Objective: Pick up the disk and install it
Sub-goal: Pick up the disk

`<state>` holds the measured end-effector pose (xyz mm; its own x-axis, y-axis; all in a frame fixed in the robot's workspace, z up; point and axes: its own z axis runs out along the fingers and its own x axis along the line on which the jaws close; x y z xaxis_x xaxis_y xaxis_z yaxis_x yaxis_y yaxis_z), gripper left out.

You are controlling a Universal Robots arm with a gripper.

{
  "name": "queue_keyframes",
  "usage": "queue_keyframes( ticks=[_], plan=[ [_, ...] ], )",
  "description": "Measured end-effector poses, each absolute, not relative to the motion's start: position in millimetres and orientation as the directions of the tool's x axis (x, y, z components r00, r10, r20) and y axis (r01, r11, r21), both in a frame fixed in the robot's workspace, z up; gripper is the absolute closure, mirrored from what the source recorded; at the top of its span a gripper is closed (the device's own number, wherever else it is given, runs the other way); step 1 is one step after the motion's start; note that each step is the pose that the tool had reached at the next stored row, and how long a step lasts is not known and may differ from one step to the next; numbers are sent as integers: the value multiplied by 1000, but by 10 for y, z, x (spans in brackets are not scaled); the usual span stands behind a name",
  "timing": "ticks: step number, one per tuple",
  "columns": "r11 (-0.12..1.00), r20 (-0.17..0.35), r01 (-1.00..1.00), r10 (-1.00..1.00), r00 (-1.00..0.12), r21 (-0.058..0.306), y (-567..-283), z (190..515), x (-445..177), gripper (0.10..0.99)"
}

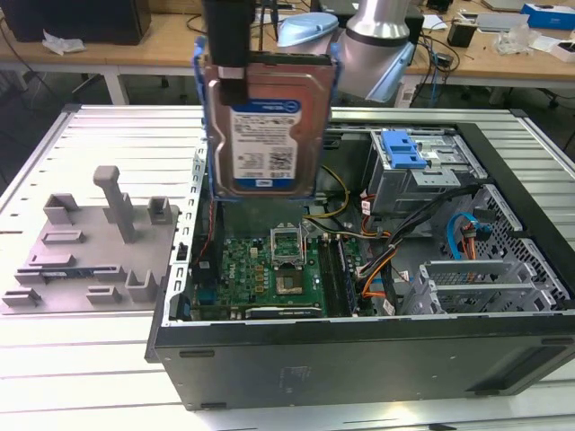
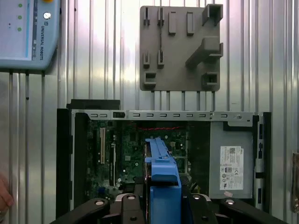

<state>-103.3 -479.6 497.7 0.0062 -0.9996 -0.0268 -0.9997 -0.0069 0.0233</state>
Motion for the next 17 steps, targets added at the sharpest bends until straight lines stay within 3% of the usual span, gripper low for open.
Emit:
queue_keyframes(
  ticks=[17],
  plan=[
    [-7, -27, -1000, -1000, 6, 25, -5153, 4974, -79, 718]
  ],
)
